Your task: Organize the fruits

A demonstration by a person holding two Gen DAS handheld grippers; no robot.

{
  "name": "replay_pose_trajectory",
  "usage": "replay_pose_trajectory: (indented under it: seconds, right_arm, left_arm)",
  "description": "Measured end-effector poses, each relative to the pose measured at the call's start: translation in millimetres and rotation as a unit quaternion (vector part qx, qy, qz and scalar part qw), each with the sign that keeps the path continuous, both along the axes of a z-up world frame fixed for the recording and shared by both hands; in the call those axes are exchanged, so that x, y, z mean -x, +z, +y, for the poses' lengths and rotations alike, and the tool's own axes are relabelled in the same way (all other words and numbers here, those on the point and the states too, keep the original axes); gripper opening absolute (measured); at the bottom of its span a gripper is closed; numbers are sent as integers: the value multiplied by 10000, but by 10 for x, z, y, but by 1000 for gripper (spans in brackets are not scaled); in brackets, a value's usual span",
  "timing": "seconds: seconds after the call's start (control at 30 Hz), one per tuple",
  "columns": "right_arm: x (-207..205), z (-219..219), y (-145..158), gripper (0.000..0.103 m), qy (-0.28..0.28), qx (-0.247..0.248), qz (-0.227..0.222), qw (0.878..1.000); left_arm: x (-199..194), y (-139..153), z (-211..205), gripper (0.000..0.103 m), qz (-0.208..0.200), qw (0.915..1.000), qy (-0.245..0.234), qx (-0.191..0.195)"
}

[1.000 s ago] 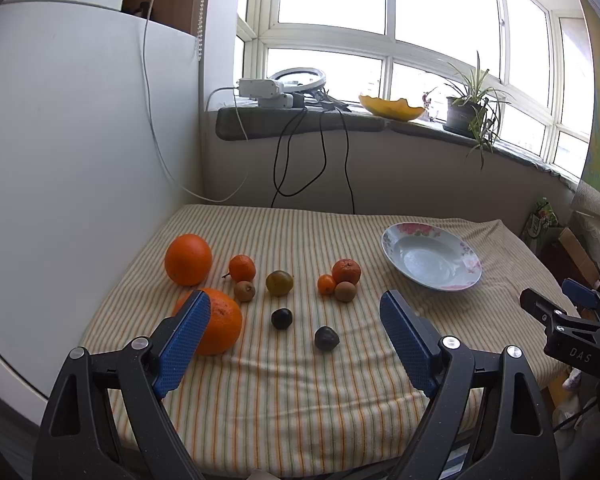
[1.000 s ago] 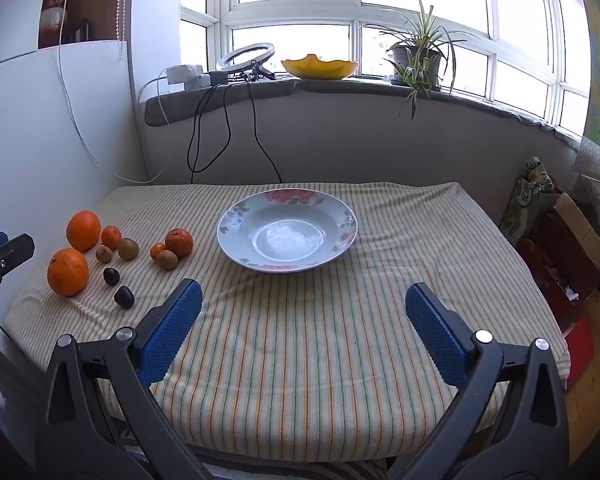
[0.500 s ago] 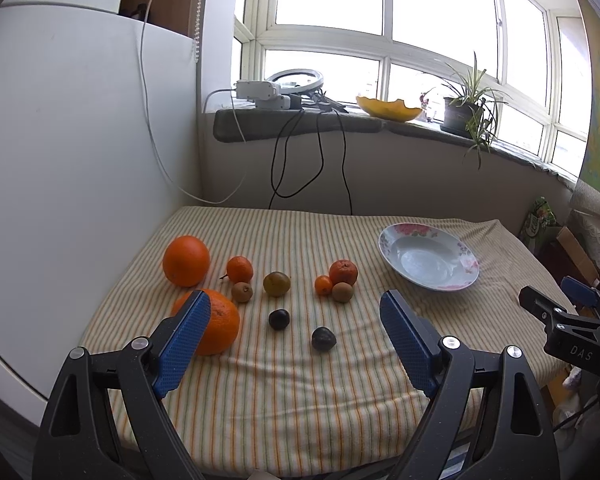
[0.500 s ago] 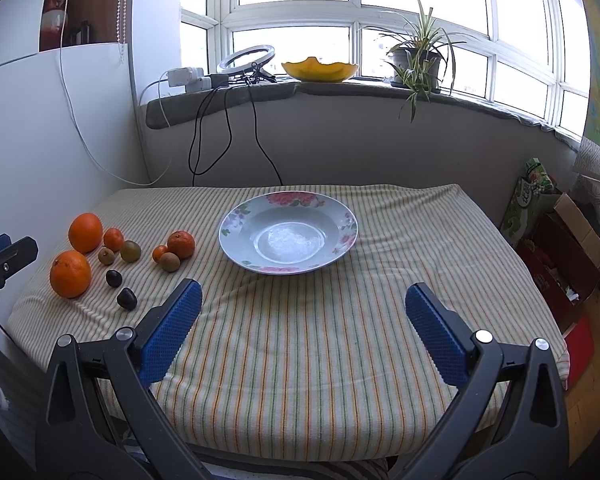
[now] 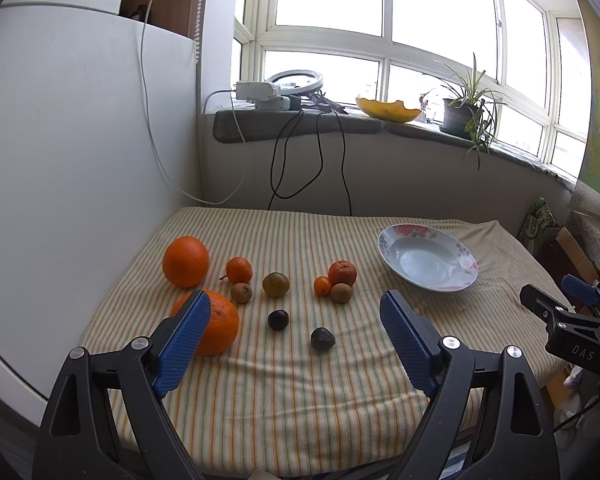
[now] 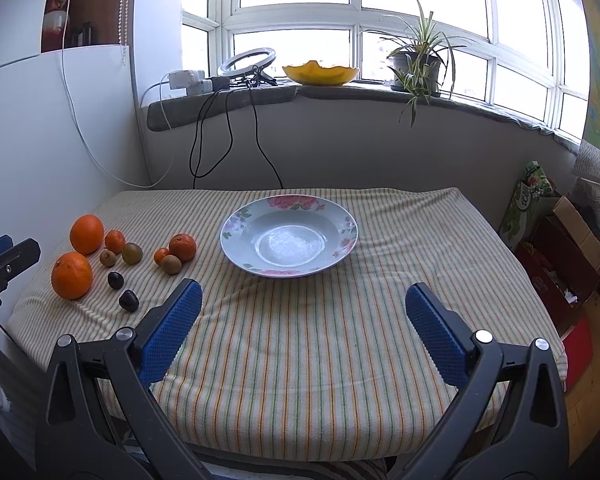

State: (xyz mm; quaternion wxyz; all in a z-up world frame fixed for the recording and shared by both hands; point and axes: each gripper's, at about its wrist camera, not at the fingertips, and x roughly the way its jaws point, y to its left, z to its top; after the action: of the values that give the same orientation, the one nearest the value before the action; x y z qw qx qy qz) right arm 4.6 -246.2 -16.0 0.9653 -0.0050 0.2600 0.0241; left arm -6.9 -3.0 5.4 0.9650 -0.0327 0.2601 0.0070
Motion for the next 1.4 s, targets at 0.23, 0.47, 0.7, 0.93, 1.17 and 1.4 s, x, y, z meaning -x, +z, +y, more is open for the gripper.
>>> replay_pose_trajectory:
  seconds: [0.23,0.47,0.7,0.93,1.17,1.4]
  right_arm:
    - [5,3,-10,103,1,6,-11,10000]
    - [-1,10,-13,103,-2,0,10,10000]
    - [-6,30,-36,103,45,31,13,10000]
    - [-11,45,-46,103,38,18,18,10000]
    - [-18,57,-77,103,61,35,44,10000]
    - [-52,94,-93,103,141,43,100,9998]
  left_arm:
    - [-9,4,-2,87,-6,10000,-19,6]
    - [-9,-3,7,87,-9,10000,-21,19]
    - [-5,-10,8,87,-14,10000,-23,20]
    - [-7,-10,7,87,-13,10000,-27,23]
    - [-3,-15,16,87,-19,10000,-23,31]
    - [-8,-52,92,87,6,9999,-17,135]
